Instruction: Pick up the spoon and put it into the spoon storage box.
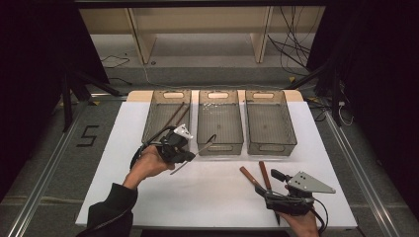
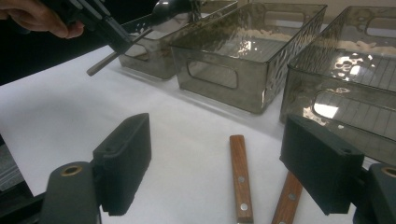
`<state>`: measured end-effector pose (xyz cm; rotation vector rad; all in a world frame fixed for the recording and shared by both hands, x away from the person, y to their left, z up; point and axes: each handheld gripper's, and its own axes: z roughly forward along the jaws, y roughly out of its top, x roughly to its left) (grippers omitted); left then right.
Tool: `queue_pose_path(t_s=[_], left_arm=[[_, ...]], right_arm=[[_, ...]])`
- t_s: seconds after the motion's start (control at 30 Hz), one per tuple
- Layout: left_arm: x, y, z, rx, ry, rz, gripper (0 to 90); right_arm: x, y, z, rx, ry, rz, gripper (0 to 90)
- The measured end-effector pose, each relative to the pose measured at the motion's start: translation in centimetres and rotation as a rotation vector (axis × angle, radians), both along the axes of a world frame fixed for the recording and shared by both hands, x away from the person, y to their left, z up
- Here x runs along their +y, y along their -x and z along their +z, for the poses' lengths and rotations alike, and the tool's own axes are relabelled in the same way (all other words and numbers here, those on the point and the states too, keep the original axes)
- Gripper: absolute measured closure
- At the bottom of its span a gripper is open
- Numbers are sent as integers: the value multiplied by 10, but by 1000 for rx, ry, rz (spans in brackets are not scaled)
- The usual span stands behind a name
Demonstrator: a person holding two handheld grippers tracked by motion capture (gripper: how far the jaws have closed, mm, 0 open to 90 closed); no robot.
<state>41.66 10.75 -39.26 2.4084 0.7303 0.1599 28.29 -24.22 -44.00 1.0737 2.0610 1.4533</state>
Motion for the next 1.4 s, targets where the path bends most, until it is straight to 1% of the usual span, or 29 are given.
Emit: queue_pose_path(t_s=[0.1, 0.17, 0.27, 0.43, 0.5, 0.53, 0.6, 0.67, 0.73, 0.8, 0.9, 1.03, 1.1, 1.17, 1.2, 1.4], left_arm=[[-2, -3, 1, -2, 3, 2, 891], [-4, -5, 1, -3, 20, 14, 891], [-4, -8, 3, -9, 24, 23, 891], [-5, -12, 7, -21, 47, 40, 891], [-5, -13, 8, -21, 46, 38, 891], [-5, -14, 10, -25, 57, 44, 891], [-6, -15, 11, -25, 59, 47, 891], [-7, -19, 14, -27, 75, 56, 891], [-8, -21, 16, -28, 83, 63, 891], [-9, -23, 17, -32, 83, 60, 891], [-10, -29, 20, -34, 104, 78, 891], [-11, -35, 23, -37, 114, 85, 891], [-13, -38, 27, -39, 133, 98, 891], [-14, -39, 28, -40, 131, 94, 891], [-15, -40, 29, -44, 136, 102, 891], [-24, -51, 33, -54, 141, 111, 891]], right_arm=[[0, 0, 0, -1, 0, 1, 252], [0, 0, 0, -1, -1, 1, 252], [0, 0, 0, -2, -1, 1, 252], [0, 0, 0, -1, -1, 1, 252], [0, 0, 0, 0, -1, 2, 252], [0, 0, 0, 1, -2, 1, 252], [0, 0, 0, -1, -1, 2, 252], [0, 0, 0, 1, -2, 1, 252], [0, 0, 0, -1, -1, 3, 252], [0, 0, 0, 0, -1, 2, 252], [0, 0, 0, 1, -2, 1, 252], [0, 0, 0, 0, -2, 3, 252], [0, 0, 0, 0, -3, 2, 252], [-1, 0, 0, 0, -4, 2, 252], [-1, 0, 0, 0, -4, 2, 252], [0, 0, 0, 3, -6, 2, 252]])
